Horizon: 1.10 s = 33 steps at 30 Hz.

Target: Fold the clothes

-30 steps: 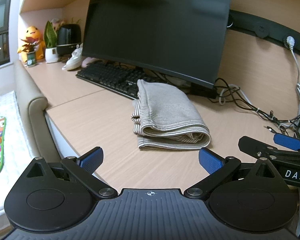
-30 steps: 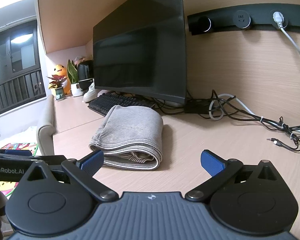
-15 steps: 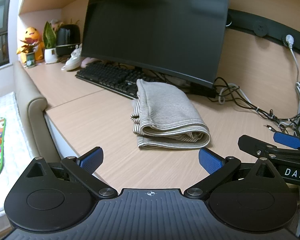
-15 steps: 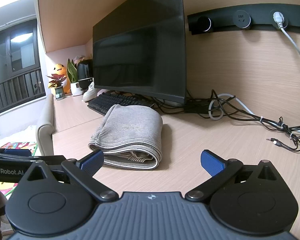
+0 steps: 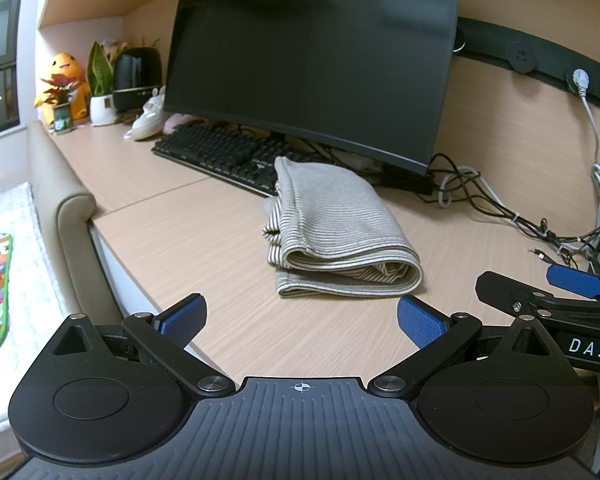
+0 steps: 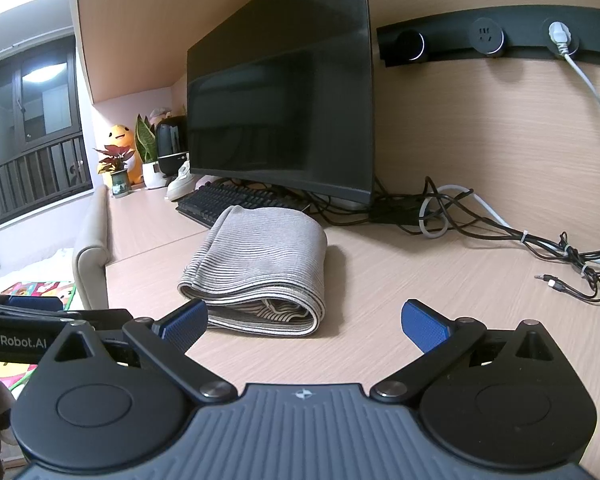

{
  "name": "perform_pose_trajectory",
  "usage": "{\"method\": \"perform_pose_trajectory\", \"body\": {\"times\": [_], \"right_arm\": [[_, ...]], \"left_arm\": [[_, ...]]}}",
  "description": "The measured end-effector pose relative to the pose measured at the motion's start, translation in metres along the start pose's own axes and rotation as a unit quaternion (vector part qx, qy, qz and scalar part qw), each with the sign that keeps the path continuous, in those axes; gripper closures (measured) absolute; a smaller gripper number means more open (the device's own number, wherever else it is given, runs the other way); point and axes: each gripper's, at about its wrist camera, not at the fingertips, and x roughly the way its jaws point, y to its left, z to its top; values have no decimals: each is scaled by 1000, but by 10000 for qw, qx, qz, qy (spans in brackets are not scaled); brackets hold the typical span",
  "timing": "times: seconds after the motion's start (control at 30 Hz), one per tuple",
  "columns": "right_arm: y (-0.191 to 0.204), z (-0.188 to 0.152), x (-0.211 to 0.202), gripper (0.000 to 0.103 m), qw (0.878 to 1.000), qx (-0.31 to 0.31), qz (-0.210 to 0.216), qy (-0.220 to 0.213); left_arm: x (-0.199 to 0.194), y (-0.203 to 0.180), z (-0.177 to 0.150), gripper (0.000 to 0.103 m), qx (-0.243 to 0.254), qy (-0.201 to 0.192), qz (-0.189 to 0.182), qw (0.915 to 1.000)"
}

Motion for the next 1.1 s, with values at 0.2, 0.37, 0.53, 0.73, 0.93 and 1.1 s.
{"method": "perform_pose_trajectory", "body": {"times": [0.2, 0.37, 0.53, 0.73, 0.93, 1.1], "right_arm": [[0, 0, 0, 0, 10000, -3, -1, 15], [-1, 0, 1, 0, 10000, 1, 3, 22], [-1, -1, 1, 0, 10000, 7, 10, 33], [-3, -1, 2, 0, 10000, 20, 16, 53], [-4, 0, 3, 0, 10000, 34, 2, 52], [-4, 0, 3, 0, 10000, 34, -12, 52]], "left_arm": [[0, 0, 0, 0, -2, -2, -5, 10000], [0, 0, -1, 0, -6, 5, -5, 10000], [2, 0, 0, 0, 4, 17, -15, 10000], [1, 0, 0, 0, 3, 24, -7, 10000], [2, -1, 0, 0, 0, 47, -1, 10000], [4, -1, 2, 0, 16, 74, -12, 10000]]}}
